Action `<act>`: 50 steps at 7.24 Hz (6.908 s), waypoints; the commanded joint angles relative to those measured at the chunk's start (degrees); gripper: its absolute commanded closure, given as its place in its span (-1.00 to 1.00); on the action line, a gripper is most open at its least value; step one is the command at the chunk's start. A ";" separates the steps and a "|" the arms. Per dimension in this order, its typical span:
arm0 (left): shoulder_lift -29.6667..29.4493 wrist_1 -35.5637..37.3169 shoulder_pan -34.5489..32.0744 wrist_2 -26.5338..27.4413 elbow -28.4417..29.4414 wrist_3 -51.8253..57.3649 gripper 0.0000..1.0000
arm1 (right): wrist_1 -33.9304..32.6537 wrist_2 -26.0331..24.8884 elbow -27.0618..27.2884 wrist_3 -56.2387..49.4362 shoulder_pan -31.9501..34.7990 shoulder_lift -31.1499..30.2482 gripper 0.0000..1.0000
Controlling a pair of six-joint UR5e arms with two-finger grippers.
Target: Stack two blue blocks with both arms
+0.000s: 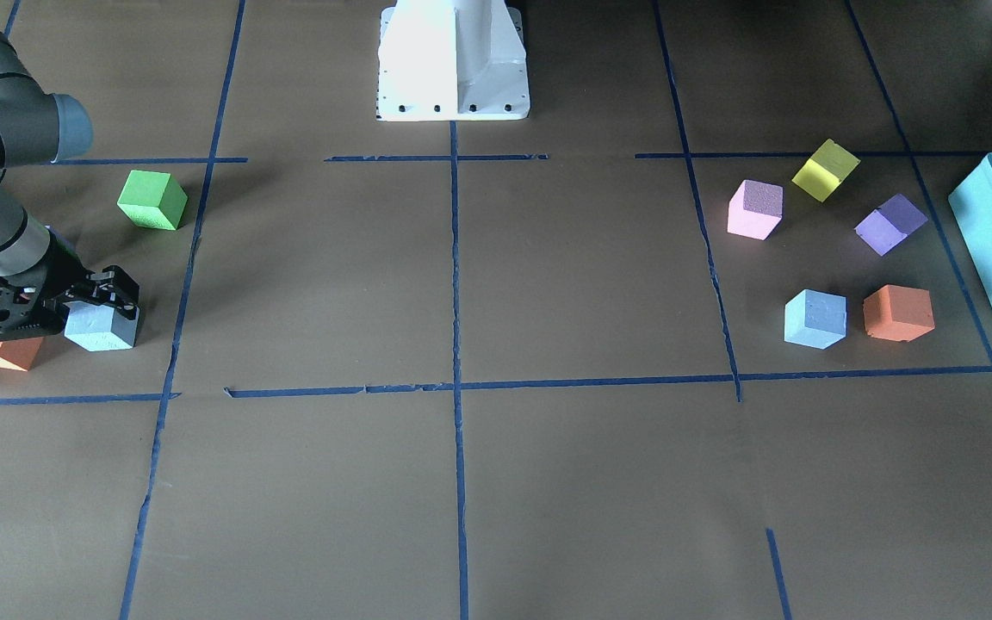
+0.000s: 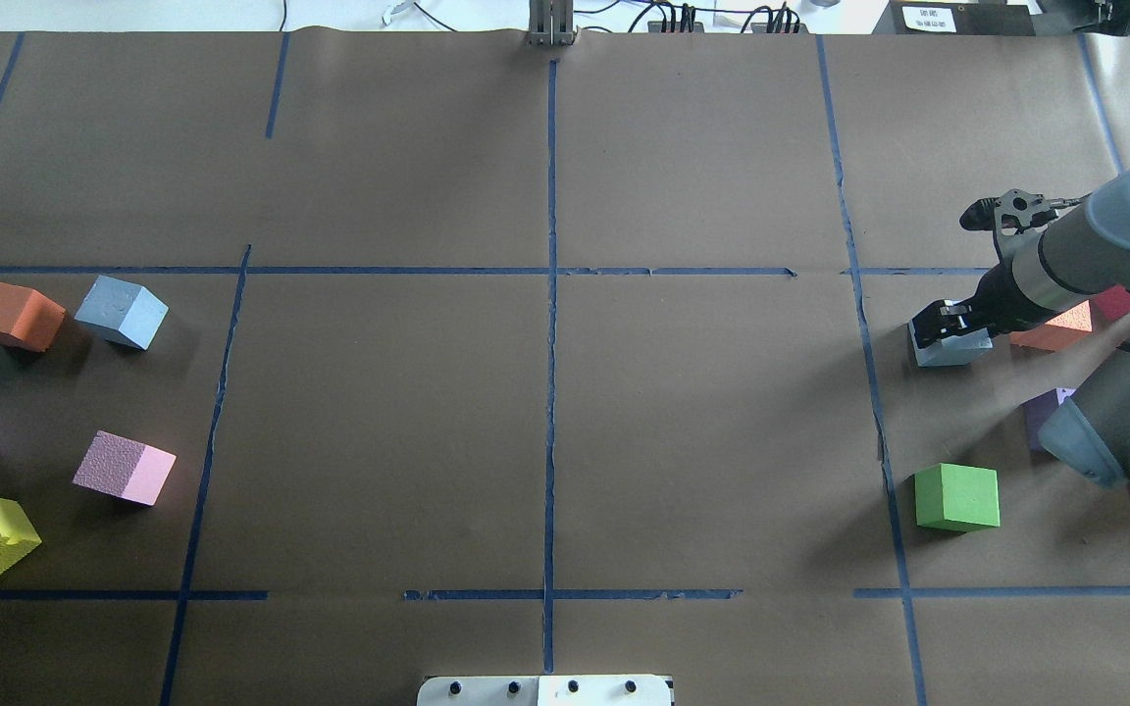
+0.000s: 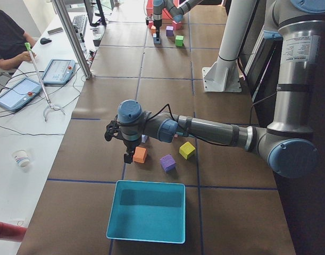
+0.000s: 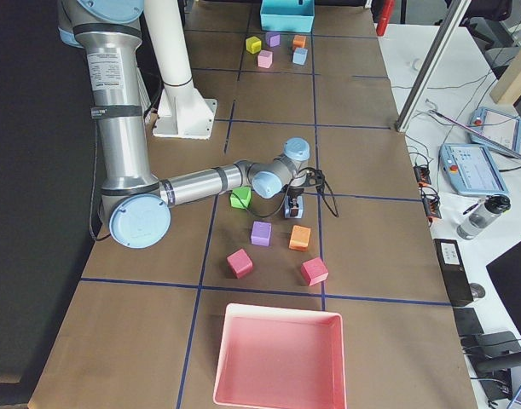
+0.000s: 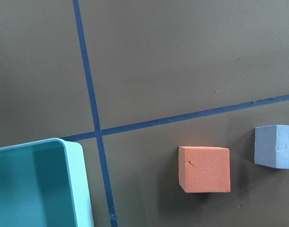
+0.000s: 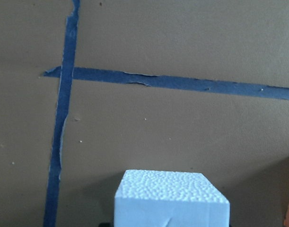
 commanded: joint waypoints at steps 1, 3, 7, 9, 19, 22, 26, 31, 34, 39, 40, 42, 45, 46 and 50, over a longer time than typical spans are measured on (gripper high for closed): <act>0.00 0.18 -0.01 0.00 -0.17 -0.09 -1.00 | -0.48 0.81 3.23 -0.08 1.00 0.09 0.84; 0.00 0.27 0.07 0.00 -0.08 -0.09 -1.00 | -4.67 1.17 6.94 0.10 1.18 3.05 0.89; 0.09 0.27 -0.01 0.00 -0.17 0.00 -1.00 | -26.50 -3.28 6.26 12.86 -8.35 26.32 0.89; 0.27 0.27 -0.01 0.00 -0.08 0.00 -1.00 | -26.24 -11.09 -4.41 23.34 -16.88 39.05 0.89; 0.53 0.10 -0.01 0.00 0.10 0.00 -1.00 | -25.71 -14.92 -14.41 28.49 -23.34 45.27 -0.73; 0.36 0.27 -0.01 0.00 0.01 -0.09 -1.00 | -20.97 -15.00 -15.73 27.70 -23.34 45.09 -0.98; -1.66 -1.13 5.24 0.00 -2.44 -6.49 -1.00 | -24.71 -11.85 -10.47 27.79 -19.22 44.92 -0.99; -10.45 -1.13 19.22 5.58 -1.67 -16.26 -1.00 | -38.62 -6.25 5.67 16.21 -9.39 36.34 -0.99; -10.37 -15.58 22.39 8.33 7.62 -25.72 -1.00 | -47.74 -4.90 12.30 6.64 -3.85 34.19 -0.99; -9.67 -17.39 26.00 8.70 8.45 -27.77 -1.00 | -49.35 1.70 18.37 -1.30 5.49 28.05 -0.99; -9.66 -17.39 26.87 9.48 9.23 -27.69 -1.00 | -49.35 1.78 18.46 -1.39 6.71 27.95 -0.99; -9.75 -17.39 28.98 12.04 10.20 -27.86 -1.00 | -49.44 1.78 18.46 -1.57 8.73 27.78 -0.99; -9.58 -17.13 29.34 12.21 10.03 -28.39 -0.61 | -49.53 4.23 19.69 -9.98 12.60 23.66 -0.99; -9.49 -17.22 29.17 12.30 9.77 -28.30 0.33 | -49.53 4.24 19.87 -12.79 13.74 22.26 -0.99; -9.66 -5.62 28.55 11.77 0.94 -28.39 1.00 | -48.92 6.71 19.61 -32.28 23.56 11.91 -0.99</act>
